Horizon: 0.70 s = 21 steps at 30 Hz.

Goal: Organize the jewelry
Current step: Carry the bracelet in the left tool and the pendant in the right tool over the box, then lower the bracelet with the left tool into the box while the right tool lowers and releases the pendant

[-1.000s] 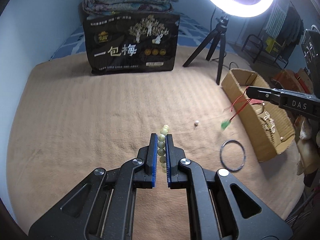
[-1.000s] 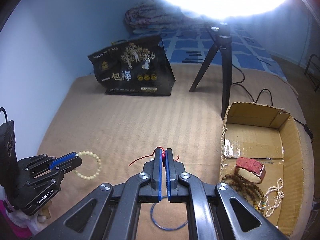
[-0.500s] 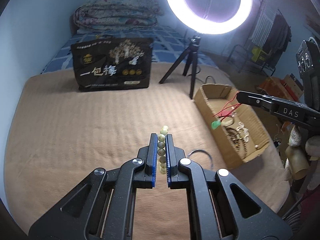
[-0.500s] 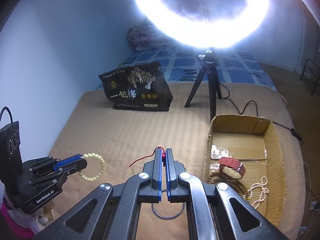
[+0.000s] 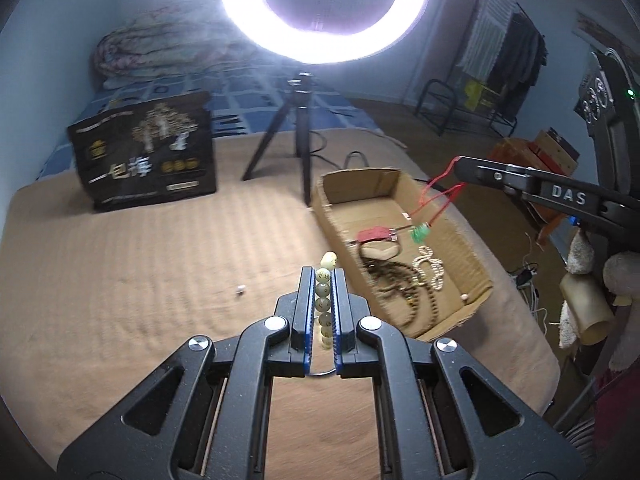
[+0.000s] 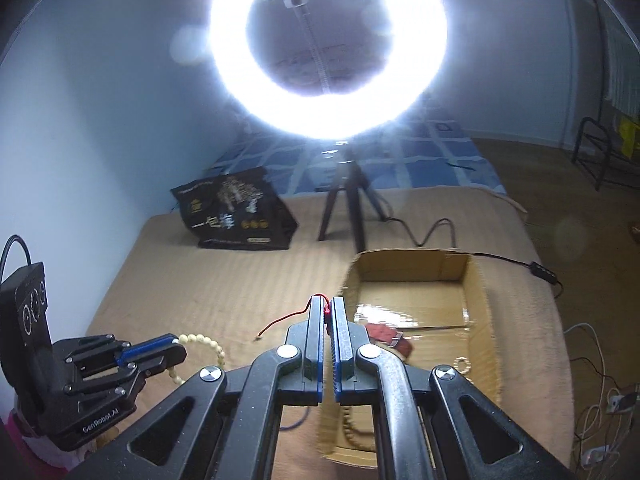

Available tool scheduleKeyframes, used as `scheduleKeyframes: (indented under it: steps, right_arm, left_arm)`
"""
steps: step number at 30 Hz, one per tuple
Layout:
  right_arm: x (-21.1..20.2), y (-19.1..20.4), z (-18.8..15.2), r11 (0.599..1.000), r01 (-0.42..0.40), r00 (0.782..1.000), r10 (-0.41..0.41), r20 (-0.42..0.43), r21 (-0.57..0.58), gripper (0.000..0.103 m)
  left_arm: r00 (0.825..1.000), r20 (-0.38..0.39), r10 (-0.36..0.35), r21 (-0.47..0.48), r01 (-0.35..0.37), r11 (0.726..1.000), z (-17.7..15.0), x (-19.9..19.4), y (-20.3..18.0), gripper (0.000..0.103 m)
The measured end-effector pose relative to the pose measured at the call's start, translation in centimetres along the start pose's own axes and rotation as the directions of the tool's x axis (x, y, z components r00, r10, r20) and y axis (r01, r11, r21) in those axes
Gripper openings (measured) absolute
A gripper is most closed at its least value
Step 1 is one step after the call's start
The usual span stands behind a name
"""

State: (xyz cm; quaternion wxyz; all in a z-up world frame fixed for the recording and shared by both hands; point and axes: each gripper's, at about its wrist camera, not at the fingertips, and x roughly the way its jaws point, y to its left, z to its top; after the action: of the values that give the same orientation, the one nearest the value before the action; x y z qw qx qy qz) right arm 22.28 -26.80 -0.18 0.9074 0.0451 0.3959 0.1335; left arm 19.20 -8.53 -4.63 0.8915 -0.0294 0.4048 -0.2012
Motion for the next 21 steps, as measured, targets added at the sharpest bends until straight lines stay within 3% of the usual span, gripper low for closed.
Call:
scheduleKeyframes:
  steps: [10,21]
  right_arm:
    - [0.0,-4.2,-0.1,0.997,0.061,0.998,-0.061,-0.001,0.037,0.0]
    - [1.3,-6.8,-0.5,0.994,0.095,0.995,-0.094,-0.019,0.054,0.0]
  left_arm:
    - [0.998,-0.025,-0.057,0.047,0.058,0.997,0.4,3.1,-4.8,0.005]
    - [0.994,-0.065,-0.084,0.06,0.088,0.994,-0.3,5.8,-7.3,0.005]
